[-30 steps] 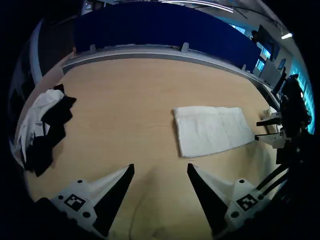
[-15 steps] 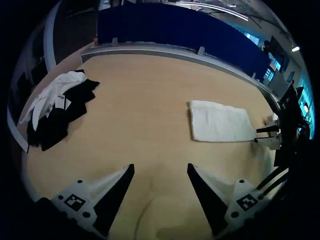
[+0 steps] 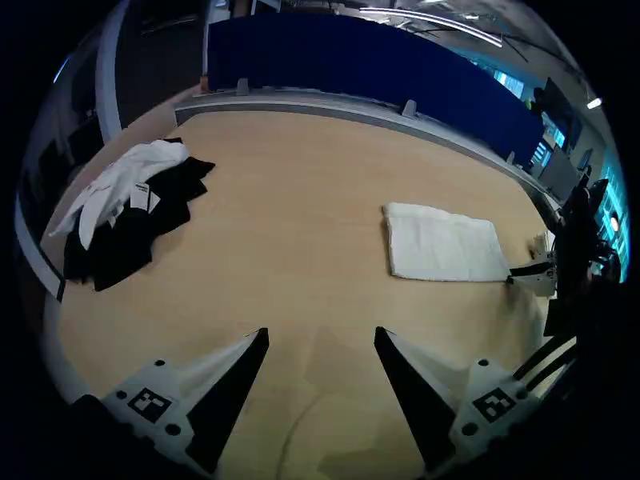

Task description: Fold towel

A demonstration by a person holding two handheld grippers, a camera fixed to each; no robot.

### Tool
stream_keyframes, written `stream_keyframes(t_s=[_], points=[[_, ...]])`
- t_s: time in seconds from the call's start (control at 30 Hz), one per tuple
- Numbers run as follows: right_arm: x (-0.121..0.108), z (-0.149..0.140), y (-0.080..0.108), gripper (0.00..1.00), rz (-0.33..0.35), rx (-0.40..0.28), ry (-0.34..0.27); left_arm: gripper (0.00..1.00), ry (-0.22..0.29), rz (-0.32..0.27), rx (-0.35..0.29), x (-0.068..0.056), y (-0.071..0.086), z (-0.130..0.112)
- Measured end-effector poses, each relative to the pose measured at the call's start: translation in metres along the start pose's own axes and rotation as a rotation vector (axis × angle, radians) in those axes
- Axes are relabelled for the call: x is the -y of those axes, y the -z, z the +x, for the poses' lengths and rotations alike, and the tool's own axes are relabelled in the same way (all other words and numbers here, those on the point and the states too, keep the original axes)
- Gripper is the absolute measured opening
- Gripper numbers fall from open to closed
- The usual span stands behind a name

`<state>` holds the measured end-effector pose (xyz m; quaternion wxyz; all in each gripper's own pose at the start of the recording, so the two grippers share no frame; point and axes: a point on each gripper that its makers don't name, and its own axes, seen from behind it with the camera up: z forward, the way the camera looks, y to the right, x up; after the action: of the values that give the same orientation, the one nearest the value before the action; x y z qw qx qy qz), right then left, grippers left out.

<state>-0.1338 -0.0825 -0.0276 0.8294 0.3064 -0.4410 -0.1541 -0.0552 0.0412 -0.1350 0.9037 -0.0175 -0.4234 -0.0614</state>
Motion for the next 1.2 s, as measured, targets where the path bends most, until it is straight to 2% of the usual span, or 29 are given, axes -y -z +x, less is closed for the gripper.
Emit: stream_keyframes(t_s=[0.13,0.2,0.27,0.67,0.97,1.2], points=[[-0.002,0.002,0.001,0.22,-0.002,0.001,-0.003,0.98,0.0,0.001,-0.001,0.0,0.002,0.0],[-0.003,0.002,0.001,0.06,-0.01,0.0,0.0,0.98,-0.003,0.001,-0.001,0.0,0.003,0.0],[-0.006,0.002,0.001,0.06,-0.031,-0.001,0.006,0.98,-0.006,-0.001,-0.002,-0.002,0.004,0.0],[0.0,0.016,0.014,0.05,-0.017,-0.041,-0.017,0.98,-0.009,-0.013,-0.006,-0.008,0.007,0.002],[0.0,0.057,0.036,0.05,-0.028,-0.116,-0.005,0.98,-0.004,-0.018,-0.023,-0.008,0.007,0.007],[0.01,0.096,0.05,0.05,-0.019,-0.176,0.023,0.98,0.005,-0.016,-0.042,-0.006,0.01,0.011]])
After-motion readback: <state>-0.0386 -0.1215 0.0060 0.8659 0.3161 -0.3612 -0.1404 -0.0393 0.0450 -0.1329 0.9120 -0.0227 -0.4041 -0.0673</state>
